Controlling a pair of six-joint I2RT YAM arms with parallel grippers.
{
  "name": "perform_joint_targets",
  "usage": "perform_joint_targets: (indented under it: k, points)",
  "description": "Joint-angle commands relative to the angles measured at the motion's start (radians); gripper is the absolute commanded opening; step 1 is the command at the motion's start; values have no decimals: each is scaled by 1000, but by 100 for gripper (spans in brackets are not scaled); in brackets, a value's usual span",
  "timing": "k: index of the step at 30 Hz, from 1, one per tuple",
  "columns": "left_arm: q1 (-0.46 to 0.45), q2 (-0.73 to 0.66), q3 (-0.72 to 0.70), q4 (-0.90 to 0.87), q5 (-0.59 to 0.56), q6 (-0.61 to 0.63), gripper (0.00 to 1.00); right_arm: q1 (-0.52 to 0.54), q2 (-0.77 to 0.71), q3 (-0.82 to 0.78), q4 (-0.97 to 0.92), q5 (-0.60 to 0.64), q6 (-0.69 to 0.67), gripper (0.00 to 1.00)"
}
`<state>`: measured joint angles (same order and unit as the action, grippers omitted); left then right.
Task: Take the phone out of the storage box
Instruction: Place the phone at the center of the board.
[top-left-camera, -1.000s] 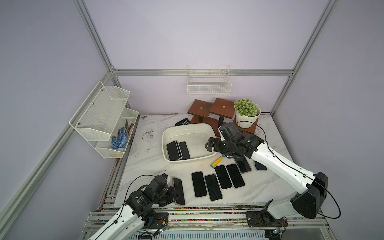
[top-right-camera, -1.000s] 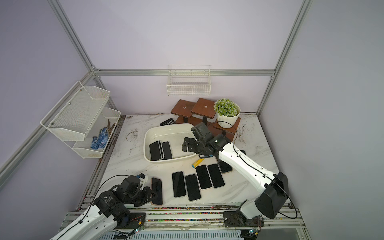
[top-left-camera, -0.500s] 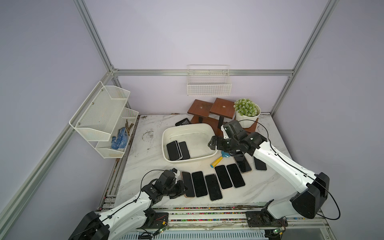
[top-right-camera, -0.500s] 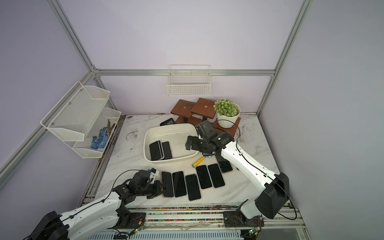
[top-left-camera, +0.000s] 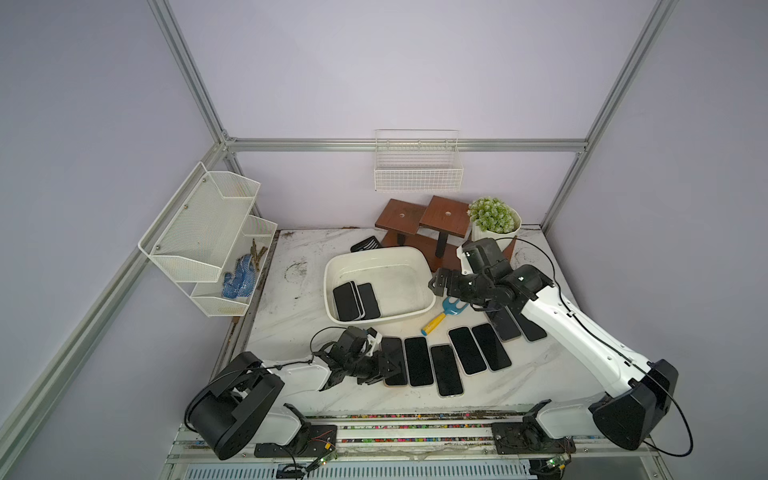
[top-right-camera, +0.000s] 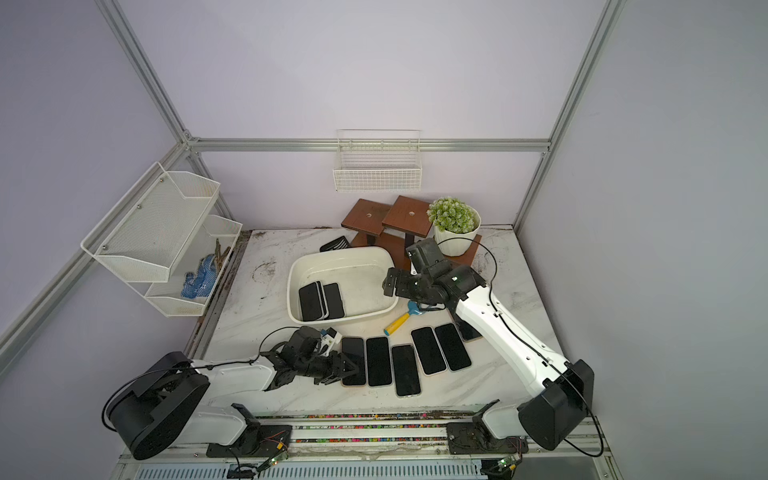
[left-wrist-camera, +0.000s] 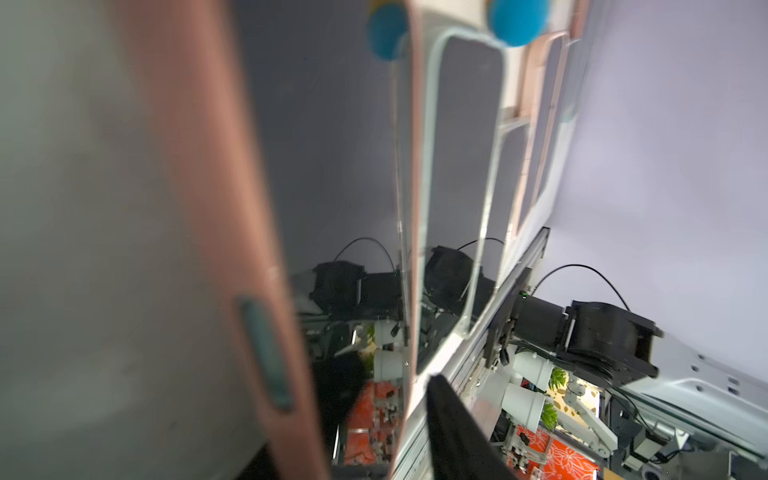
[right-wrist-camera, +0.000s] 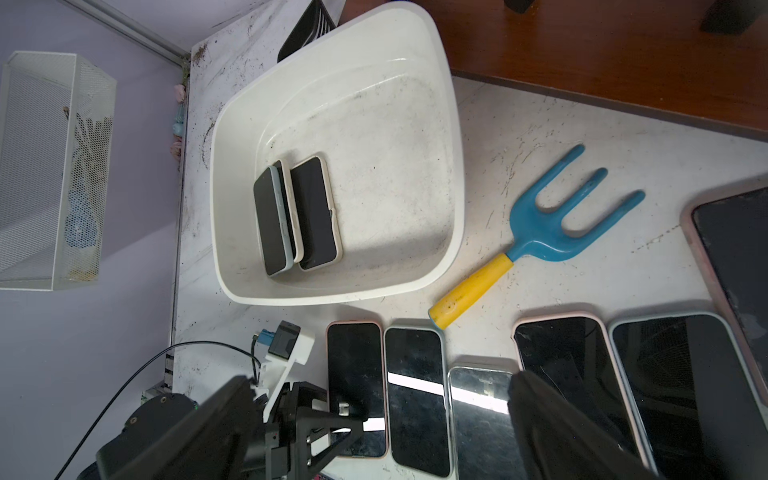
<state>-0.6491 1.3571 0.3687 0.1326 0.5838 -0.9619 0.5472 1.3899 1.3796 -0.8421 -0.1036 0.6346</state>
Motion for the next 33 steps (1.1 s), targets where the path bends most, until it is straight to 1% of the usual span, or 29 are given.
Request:
perform_joint_targets:
  k: [1, 4, 5, 11, 14, 16, 20, 21, 22, 26, 28, 30, 33]
  points:
    - [0, -3, -43, -264, -135, 61, 77, -8, -26, -16, -24, -1, -26, 100]
    - [15, -88, -39, -374, -173, 71, 98, -12, -26, -23, -21, -2, -32, 100]
    - [20, -117, -34, -410, -184, 74, 100, -13, -22, -23, -20, -4, -33, 100]
    - [50, -333, 50, -689, -261, 95, 100, -16, 5, 0, -7, -22, -40, 100]
    - [53, -412, 78, -741, -272, 65, 100, -16, 23, 21, -1, -31, -41, 100]
    - [58, -451, 136, -833, -310, 61, 100, -15, 38, 36, 0, -37, -45, 100]
    - [68, -495, 322, -984, -419, 85, 100, -16, 66, 55, 1, -69, -56, 100]
    - [73, -501, 373, -1015, -463, 94, 100, -16, 78, 59, 0, -85, -59, 100]
    - [86, -506, 412, -1036, -482, 106, 100, -16, 90, 63, 0, -102, -65, 100]
    - [204, -464, 582, -1121, -528, 183, 100, -2, 175, 101, -11, -140, -87, 100]
    - [286, -419, 637, -1147, -517, 230, 100, 19, 232, 149, -24, -139, -99, 100]
    - [348, -363, 677, -1155, -492, 270, 100, 43, 287, 195, -30, -147, -104, 100]
    - [396, -277, 738, -1155, -479, 319, 98, 86, 384, 272, -17, -192, -110, 100]
